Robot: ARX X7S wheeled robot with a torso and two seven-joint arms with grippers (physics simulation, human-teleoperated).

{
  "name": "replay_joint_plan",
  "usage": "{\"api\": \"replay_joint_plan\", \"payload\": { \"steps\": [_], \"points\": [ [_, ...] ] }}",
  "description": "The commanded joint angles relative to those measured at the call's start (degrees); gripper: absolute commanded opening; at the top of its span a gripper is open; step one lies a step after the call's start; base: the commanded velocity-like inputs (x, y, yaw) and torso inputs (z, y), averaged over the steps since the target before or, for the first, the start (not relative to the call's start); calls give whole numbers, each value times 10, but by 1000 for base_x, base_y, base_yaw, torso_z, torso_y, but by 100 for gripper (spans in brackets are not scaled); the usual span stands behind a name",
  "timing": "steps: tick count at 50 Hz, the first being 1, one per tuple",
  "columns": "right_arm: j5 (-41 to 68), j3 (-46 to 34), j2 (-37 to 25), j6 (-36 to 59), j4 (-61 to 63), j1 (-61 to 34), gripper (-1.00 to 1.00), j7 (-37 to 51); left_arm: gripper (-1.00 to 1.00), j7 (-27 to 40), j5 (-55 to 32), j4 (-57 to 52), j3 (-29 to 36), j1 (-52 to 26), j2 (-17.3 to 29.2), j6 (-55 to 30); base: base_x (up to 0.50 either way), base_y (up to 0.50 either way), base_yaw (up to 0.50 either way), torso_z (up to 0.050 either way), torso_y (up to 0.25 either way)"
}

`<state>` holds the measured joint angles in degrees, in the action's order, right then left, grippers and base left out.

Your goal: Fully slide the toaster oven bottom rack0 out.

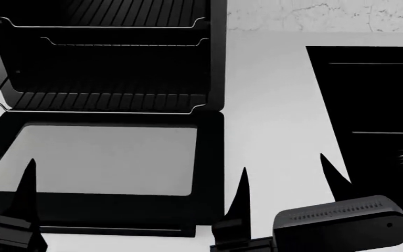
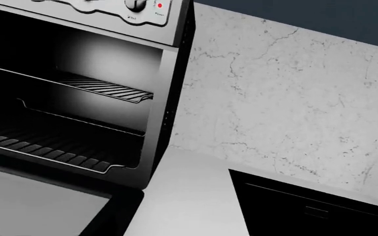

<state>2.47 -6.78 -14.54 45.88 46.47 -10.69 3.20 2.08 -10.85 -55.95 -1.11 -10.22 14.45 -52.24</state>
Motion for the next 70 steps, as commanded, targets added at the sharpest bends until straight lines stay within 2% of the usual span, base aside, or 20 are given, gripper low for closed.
{"api": "replay_joint_plan", "payload": {
  "steps": [1, 12, 13, 15, 16, 17, 19, 23, 24, 31, 42, 53, 58, 66, 67, 68, 69, 70],
  "points": [
    [-14, 5, 5, 5, 19, -7, 100, -8, 100, -19, -7, -6, -19, 0, -10, -9, 500, 0, 0, 48, 74],
    [-9, 11, 3, -2, 24, 3, 100, -5, 100, -13, -12, -14, -11, 5, -6, -11, 500, 0, 0, 48, 73],
    [-10, 11, 5, -8, 23, 5, 100, -2, 100, -19, -15, -13, -13, 13, -8, 12, 500, 0, 0, 48, 74],
    [-14, 8, 6, 5, 22, 1, 100, 3, 100, -4, -25, -4, -29, -5, -24, -43, 250, 0, 0, 7, 0],
    [-6, 18, 9, 13, 27, -3, 100, 0, 100, -17, -43, 1, -39, -9, -30, -45, 0, 0, 0, 0, 0],
    [3, 21, 11, 14, 33, -3, 100, -6, 100, -10, -48, 12, -39, -36, -30, -95, 0, 0, 0, 0, 0],
    [6, 20, 12, 14, 37, -4, 100, -7, 100, -21, -73, 32, -55, -89, -38, -143, 0, 0, 0, 0, 0],
    [9, 20, 12, 12, 39, 0, 100, -7, 100, -25, -82, 89, -37, -166, -35, -184, 0, 0, 0, 0, 0],
    [13, 23, 13, 13, 42, 1, 100, -8, 100, -16, -61, 116, -11, -179, -25, -158, 0, 0, 0, 0, 0],
    [25, 37, 13, 10, 63, 16, 100, -11, 100, -13, -40, 251, 31, -251, -35, -116, 0, 0, 0, 0, 0],
    [35, 44, 11, -3, 75, 35, 100, -12, 100, -16, -22, 474, 35, -328, -56, -28, 0, 0, 0, 0, 0],
    [46, 56, 14, -20, 87, 41, 100, -9, 100, -26, 6, 776, 62, -400, -81, 95, 0, 0, 0, 0, 0],
    [49, 59, 13, -26, 89, 45, 100, -8, 100, -38, 9, 917, 68, -443, -89, 133, 0, 0, 0, 0, 0],
    [54, 61, 13, -33, 90, 52, 100, -6, 100, -54, 20, 1285, 65, -586, -112, 315, 0, 0, 0, 0, 0],
    [56, 63, 14, -36, 91, 54, 100, -6, 100, -56, 20, 1302, 66, -595, -114, 325, 0, 0, 0, 0, 0],
    [58, 66, 13, -35, 94, 56, 100, -6, 100, -57, 27, 1269, 75, -576, -116, 306, 0, 0, 0, 0, 0],
    [67, 78, 15, -26, 102, 52, 100, -7, 100, -57, 13, 1183, 80, -501, -108, 220, 0, 0, 3, 0, 0],
    [73, 83, 17, -23, 105, 50, 100, -8, 100, -57, -4, 1097, 74, -464, -103, 135, 0, 0, 0, 0, 0]
  ]
}}
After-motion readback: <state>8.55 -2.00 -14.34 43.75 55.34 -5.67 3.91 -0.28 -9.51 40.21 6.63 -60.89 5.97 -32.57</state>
